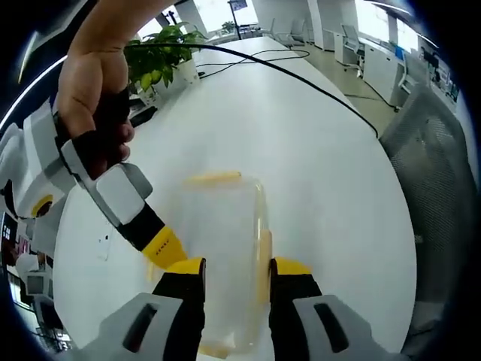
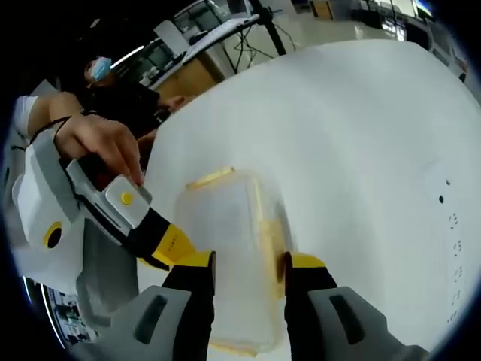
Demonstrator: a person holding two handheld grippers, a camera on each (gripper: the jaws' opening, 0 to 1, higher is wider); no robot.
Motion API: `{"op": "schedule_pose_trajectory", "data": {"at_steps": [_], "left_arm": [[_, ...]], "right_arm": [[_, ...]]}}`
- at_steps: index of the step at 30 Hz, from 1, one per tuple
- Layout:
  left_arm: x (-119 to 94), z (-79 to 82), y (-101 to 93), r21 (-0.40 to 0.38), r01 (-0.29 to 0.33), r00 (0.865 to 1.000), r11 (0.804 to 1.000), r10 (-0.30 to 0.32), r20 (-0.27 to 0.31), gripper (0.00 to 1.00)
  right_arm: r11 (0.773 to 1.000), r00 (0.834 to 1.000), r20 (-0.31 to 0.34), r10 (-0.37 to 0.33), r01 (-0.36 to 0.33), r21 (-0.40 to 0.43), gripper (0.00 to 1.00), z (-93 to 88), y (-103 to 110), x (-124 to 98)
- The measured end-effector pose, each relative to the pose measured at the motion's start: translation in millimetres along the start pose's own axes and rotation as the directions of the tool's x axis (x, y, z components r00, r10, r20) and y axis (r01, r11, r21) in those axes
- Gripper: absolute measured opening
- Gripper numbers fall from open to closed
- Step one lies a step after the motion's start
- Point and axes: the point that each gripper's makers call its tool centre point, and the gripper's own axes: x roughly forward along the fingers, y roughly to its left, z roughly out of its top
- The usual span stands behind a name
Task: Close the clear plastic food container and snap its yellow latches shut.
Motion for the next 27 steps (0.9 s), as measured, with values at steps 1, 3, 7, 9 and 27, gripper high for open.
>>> {"op": "schedule_pose_trajectory", "data": {"at_steps": [1, 3, 7, 9, 27], "left_arm": [[0.0, -0.2, 0.1, -0.002, -0.001, 1.000, 1.000, 0.001, -0.005, 0.26], [0.1, -0.1, -0.2, 0.001, -0.003, 1.000, 1.000, 0.003, -0.015, 0.26], [-0.1, -0.7, 0.2, 0.002, -0.003, 1.000, 1.000, 0.003, -0.023, 0.25], [-0.4, 0.3, -1.2, 0.013, -0.008, 0.999, 1.000, 0.008, -0.037, 0.25], [1.1, -0.7, -0.2, 0.092, -0.057, 0.996, 0.994, 0.063, -0.063, 0.25]], "right_arm": [[1.000, 1.000, 0.000, 0.001, -0.001, 0.001, 0.32, 0.1, 0.0, 0.1], [1.000, 1.000, -0.002, 0.004, -0.004, 0.005, 0.32, 0.2, 0.0, 0.2], [1.000, 1.000, -0.005, 0.016, -0.016, 0.015, 0.31, 0.2, -0.5, 0.9], [0.999, 1.000, -0.012, 0.025, -0.025, 0.038, 0.29, -1.0, 1.1, 3.3], [0.999, 1.000, 0.000, 0.020, -0.020, 0.044, 0.30, 6.2, 3.5, 7.6]]}}
